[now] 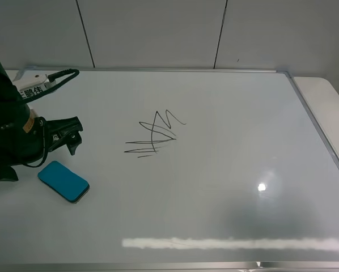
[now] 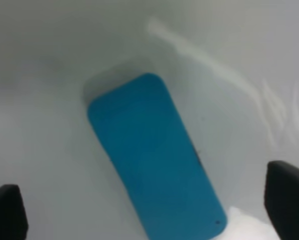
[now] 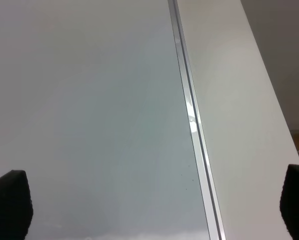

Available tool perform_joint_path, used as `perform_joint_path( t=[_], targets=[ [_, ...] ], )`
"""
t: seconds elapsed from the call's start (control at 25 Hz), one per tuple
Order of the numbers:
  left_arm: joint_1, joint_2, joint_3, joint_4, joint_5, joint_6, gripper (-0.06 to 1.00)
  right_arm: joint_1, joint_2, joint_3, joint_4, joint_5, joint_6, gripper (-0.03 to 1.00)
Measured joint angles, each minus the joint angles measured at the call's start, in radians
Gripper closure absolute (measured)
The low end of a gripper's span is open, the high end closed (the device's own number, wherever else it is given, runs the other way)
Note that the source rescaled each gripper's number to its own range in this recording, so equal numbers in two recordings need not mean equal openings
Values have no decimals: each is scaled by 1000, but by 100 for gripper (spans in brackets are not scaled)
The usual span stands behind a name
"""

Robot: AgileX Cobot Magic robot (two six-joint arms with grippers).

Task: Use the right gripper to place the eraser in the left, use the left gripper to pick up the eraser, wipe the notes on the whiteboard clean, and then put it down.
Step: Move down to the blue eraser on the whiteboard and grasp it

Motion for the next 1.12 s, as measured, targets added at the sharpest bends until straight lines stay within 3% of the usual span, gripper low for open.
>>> perform_joint_path(
  t=[0.44, 0.64, 0.92, 1.12],
  targets=[
    [0, 89, -2, 27, -17, -127, 3, 0, 0, 0, 0, 0, 0, -3],
    [57, 152, -2, 26, -51, -148, 3, 0, 0, 0, 0, 0, 0, -3],
    [128, 197, -2, 45, -183, -151, 3, 0, 0, 0, 0, 0, 0, -3],
    [141, 201, -2, 54, -183, -160, 3, 0, 0, 0, 0, 0, 0, -3]
  ],
)
